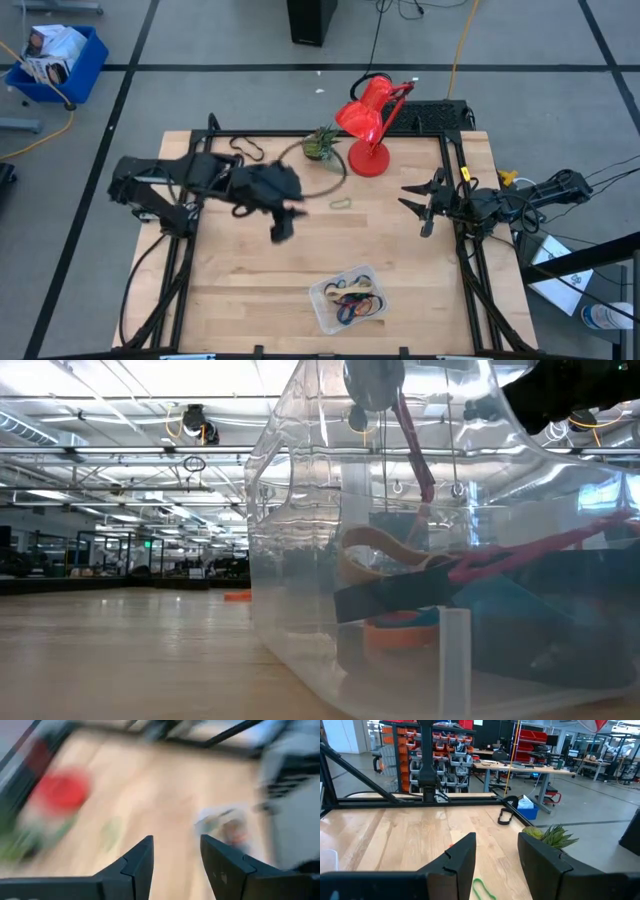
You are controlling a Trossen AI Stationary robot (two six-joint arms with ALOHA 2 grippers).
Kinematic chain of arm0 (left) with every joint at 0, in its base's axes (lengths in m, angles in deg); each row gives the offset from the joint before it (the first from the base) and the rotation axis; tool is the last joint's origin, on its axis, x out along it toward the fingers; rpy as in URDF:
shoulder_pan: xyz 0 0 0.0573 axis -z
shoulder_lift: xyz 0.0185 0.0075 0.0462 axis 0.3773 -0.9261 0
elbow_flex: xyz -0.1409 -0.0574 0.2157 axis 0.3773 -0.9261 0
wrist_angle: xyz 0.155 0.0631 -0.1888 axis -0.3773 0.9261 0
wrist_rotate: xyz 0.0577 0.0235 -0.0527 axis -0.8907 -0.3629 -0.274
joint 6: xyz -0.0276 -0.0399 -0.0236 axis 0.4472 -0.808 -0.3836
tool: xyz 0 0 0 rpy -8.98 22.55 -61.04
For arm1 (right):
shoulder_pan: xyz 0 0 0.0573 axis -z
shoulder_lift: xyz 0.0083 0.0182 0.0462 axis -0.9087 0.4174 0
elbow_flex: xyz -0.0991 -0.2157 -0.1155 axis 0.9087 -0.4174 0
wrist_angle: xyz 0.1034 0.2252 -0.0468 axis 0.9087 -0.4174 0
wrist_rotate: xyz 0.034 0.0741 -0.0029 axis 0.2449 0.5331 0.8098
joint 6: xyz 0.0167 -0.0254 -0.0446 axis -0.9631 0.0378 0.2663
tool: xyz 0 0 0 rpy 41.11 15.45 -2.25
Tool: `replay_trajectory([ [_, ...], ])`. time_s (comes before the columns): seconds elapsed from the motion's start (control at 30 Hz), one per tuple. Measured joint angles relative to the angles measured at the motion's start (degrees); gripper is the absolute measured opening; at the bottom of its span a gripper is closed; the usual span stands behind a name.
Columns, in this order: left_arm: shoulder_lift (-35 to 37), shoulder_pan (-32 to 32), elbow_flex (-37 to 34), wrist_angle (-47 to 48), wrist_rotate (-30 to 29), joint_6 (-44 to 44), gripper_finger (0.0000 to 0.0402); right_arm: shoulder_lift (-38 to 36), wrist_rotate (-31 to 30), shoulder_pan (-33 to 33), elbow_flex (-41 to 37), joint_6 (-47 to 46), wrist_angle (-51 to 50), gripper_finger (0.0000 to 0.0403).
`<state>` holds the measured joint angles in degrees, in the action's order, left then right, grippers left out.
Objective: Pick and place rubber bands into bin
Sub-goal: Put the orange rubber band into the transparent container
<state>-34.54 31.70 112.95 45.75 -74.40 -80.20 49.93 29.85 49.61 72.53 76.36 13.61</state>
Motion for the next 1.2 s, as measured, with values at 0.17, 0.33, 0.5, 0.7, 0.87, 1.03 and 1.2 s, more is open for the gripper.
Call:
replay_trajectory([
  [0.17, -0.8, -6.3, 0.0, 18.7, -8.5, -12.3, 0.0168, 0.0, 0.0, 0.0, 0.0, 0.0, 0.1, 0.0144],
  [0.33, -5.1, -14.3, 0.0, 25.3, -6.0, -16.6, 0.0168, 0.0, -0.2, 0.0, 0.0, -0.3, 0.3, 0.0144],
  [0.5, -11.1, -20.5, 0.0, 22.7, -3.9, -15.8, 0.0168, 0.0, -4.8, 0.0, 0.0, -1.9, 1.2, 0.0144],
  [0.7, -19.7, -23.9, 0.0, 23.1, 0.6, -12.0, 0.0168, 0.0, -6.1, 0.0, 0.0, -3.3, 1.2, 0.0144],
  [0.87, -25.3, -24.1, -3.0, 21.0, 3.0, -8.7, 0.0168, 0.0, -6.1, 0.0, 0.0, -3.3, 1.2, 0.0144],
  [1.03, -26.0, -24.4, -12.4, 11.7, 7.6, -7.7, 0.0168, 0.0, -6.1, 0.0, 0.0, -3.3, 1.2, 0.0144],
  [1.2, -25.9, -24.8, -19.3, 3.6, 8.2, -9.3, 0.0168, 0.0, -6.1, 0.0, 0.0, -3.3, 1.3, 0.0144],
])
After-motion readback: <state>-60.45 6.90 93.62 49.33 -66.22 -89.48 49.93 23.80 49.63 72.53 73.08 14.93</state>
